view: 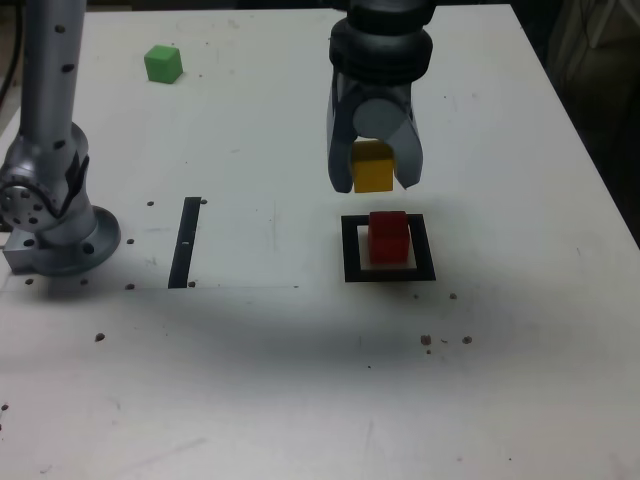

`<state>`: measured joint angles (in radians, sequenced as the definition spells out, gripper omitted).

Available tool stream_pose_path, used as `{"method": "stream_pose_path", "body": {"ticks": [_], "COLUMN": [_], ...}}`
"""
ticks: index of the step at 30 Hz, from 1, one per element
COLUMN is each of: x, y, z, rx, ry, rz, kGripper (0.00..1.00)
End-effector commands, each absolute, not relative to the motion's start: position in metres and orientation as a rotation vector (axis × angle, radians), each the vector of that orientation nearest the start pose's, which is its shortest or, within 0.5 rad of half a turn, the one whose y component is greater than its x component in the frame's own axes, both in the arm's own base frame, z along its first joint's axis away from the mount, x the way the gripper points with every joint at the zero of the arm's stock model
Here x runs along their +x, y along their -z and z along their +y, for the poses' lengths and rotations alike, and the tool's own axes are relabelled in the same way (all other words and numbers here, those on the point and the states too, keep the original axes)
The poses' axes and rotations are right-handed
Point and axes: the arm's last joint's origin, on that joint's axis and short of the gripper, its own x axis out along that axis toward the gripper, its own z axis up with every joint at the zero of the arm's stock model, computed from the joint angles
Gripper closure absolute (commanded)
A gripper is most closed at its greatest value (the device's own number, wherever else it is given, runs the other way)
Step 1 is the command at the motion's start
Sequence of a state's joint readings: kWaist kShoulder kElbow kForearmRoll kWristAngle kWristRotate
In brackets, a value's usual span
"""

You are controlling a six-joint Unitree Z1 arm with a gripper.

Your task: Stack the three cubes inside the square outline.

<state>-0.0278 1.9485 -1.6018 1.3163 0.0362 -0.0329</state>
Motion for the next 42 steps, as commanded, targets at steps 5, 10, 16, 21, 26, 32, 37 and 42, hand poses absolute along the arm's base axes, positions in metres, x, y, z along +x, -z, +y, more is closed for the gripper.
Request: {"method": "stream_pose_path", "body": {"ticks": [5, 10, 16, 21, 26, 32, 37, 42], "x": [0.344, 0.349, 0.356, 0.361, 0.364, 0.366, 0.367, 0.369], "y": [-0.287, -0.282, -0.275, -0.269, -0.264, -0.261, -0.259, -0.258], "z": [-0.012, -0.015, -0.022, -0.024, -0.028, -0.03, -0.03, -0.03], "rx": [0.017, 0.009, 0.003, -0.004, -0.01, -0.011, -0.011, -0.011], "ry": [-0.045, -0.055, -0.063, -0.058, -0.052, -0.047, -0.046, -0.046], "rz": [1.665, 1.673, 1.686, 1.701, 1.709, 1.71, 1.712, 1.71], "kGripper": [0.61, 0.61, 0.61, 0.61, 0.61, 0.61, 0.61, 0.61]}}
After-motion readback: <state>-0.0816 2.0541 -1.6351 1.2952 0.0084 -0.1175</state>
